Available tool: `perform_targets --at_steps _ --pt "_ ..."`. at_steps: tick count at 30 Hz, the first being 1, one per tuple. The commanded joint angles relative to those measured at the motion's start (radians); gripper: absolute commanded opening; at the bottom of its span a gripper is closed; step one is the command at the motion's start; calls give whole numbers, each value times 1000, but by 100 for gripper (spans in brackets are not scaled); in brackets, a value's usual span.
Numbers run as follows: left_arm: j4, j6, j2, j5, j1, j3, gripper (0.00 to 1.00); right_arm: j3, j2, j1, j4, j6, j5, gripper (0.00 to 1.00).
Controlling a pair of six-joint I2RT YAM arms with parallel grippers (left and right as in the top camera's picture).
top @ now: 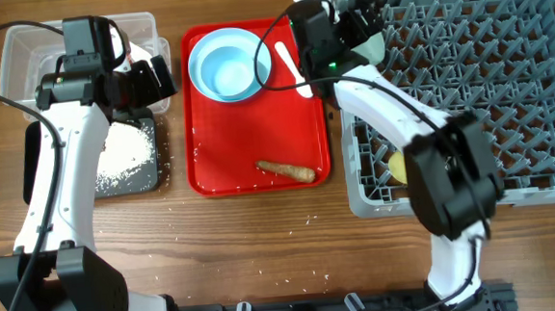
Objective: Sort waste into correct bins and load items into the dishwasher rack
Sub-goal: 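Place the green bowl upright in the rack's back corner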
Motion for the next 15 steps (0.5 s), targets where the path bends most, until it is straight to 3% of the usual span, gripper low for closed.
perform_targets --at_steps 1,3,4,5,7,8,11,15 --pt "-1 5 -9 12 6 1 100 9 -115 8 -122 342 -562 100" --pt "-1 4 -9 12 6 1 100 9 -119 8 -163 517 -911 100" --pt "-1 4 -9 12 6 1 100 9 -119 8 -163 592 -982 100" --pt "-2 5 -9 12 6 1 100 9 -119 8 -161 758 -1057 100" --pt "-4 5 -9 12 6 1 100 9 -111 8 -153 921 -1064 99" --pt "-5 5 -9 12 6 1 100 8 -101 12 -140 924 -1044 91" --pt "-5 5 -9 12 6 1 100 9 -48 40 -111 957 -929 79" --pt "-19 5 -9 12 6 1 100 9 50 76 -69 969 -917 65"
